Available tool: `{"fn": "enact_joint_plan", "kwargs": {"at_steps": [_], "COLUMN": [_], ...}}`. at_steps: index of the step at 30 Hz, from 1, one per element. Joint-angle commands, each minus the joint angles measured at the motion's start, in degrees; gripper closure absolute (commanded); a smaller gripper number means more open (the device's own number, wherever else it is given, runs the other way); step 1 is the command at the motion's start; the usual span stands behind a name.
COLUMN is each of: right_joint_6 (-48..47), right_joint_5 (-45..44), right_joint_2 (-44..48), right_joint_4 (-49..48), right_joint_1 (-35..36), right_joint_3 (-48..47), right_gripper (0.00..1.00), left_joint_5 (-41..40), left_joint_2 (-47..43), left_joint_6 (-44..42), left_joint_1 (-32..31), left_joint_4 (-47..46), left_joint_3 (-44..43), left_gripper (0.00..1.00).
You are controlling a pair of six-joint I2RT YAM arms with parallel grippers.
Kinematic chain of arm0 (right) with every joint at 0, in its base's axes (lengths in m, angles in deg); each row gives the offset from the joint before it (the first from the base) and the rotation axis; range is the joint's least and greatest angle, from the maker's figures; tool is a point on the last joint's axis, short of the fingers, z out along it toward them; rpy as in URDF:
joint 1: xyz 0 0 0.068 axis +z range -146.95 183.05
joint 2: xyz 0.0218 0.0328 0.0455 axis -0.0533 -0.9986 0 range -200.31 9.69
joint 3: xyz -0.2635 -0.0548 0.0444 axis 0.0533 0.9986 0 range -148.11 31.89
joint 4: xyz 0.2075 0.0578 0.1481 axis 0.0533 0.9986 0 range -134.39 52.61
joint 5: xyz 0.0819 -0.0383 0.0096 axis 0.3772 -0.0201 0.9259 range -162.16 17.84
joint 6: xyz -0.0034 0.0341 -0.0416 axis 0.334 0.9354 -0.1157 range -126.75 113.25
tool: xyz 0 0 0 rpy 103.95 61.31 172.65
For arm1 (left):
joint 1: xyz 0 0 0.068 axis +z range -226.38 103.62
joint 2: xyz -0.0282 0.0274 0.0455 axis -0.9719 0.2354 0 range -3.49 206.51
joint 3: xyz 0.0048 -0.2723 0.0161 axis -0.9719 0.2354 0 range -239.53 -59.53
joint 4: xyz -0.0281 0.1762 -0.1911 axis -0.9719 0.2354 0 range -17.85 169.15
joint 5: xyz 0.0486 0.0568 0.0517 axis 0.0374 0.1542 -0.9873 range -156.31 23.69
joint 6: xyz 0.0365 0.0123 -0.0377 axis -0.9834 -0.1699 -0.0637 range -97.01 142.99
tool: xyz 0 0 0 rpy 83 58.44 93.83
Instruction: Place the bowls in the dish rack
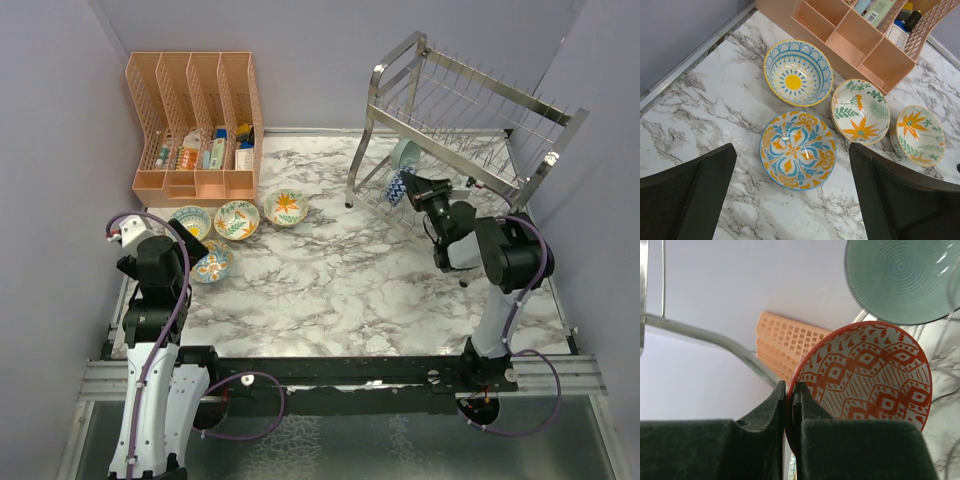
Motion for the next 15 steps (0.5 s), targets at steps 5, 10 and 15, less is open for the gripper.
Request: {"fn": "enact_joint_plan", "kwargs": {"at_steps": [5, 10, 15], "right_joint_6": [-0.08, 0.07, -0.64], "right_joint_5": [-6.52, -5.59, -5.62], "right_joint_2": [-2.33, -3.74, -4.51], "right_joint_4": [-20.64, -20.37, -19.92], "right_joint_1": [-2.30, -3.42, -4.86], "right_joint_3": [-4.50, -8.26, -10.50], "right_gripper": [0.99, 0.99, 0.99], "left_joint_5": [1.48, 1.73, 2.00], "left_joint_2": [1.05, 1.33, 1.57], "left_joint_6": [-0.97, -1.01, -1.02], "left_joint_1": [0.69, 0.69, 0.70], "left_joint_4": [-1.13, -1.05, -1.06], "left_joint_3": [-0.72, -0.64, -0.65], "left_gripper": [0.01, 0.01, 0.01]}}
